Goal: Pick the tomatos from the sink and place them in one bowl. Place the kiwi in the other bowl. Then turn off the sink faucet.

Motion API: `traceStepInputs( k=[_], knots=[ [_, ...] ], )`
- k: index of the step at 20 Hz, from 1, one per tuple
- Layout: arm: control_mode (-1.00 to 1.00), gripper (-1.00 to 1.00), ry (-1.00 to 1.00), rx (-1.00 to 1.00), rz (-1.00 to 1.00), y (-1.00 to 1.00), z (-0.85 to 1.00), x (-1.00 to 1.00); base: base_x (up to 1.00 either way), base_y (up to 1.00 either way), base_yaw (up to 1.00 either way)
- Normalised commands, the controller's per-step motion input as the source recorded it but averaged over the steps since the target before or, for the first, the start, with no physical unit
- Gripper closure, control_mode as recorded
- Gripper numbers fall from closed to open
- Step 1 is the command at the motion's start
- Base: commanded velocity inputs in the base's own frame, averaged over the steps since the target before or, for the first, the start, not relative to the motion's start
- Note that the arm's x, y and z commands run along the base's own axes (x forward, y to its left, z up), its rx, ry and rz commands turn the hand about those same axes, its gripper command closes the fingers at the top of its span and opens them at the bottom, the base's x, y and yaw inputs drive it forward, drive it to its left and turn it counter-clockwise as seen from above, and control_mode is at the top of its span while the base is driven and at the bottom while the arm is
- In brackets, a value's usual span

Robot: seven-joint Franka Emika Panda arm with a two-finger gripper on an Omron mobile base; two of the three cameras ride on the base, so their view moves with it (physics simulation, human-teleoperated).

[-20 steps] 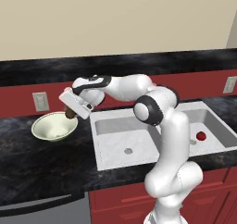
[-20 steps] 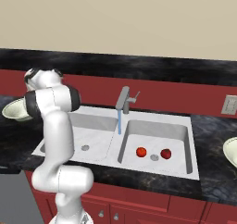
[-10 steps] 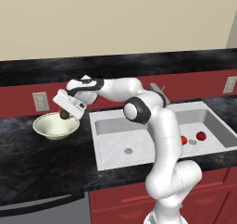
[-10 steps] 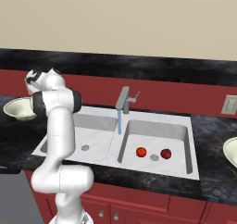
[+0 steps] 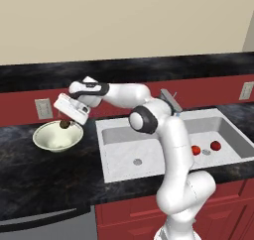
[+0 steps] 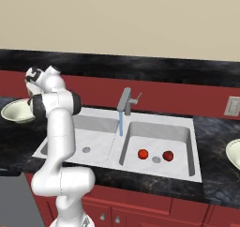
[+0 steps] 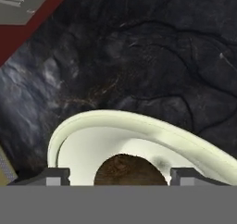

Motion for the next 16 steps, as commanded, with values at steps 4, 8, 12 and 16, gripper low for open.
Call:
traceStepInputs(
  k=[4, 8, 12, 16],
  knots=[
    [-1.0, -1.0, -0.1, 0.04, 0.0, -0.27, 0.03, -0.45, 0.0, 0.0, 0.0],
    [-1.0, -1.0, -0.16, 0.13, 0.0, -0.61, 0.34, -0.58, 0.0, 0.0, 0.0],
    [-1.0, -1.0, -0.16, 0.08, -0.05, -0.9, 0.44, -0.46, 0.0, 0.0, 0.0],
    [-1.0, -1.0, -0.14, 0.0, -0.06, -0.99, 0.05, -0.5, 0.0, 0.0, 0.0]
  ],
)
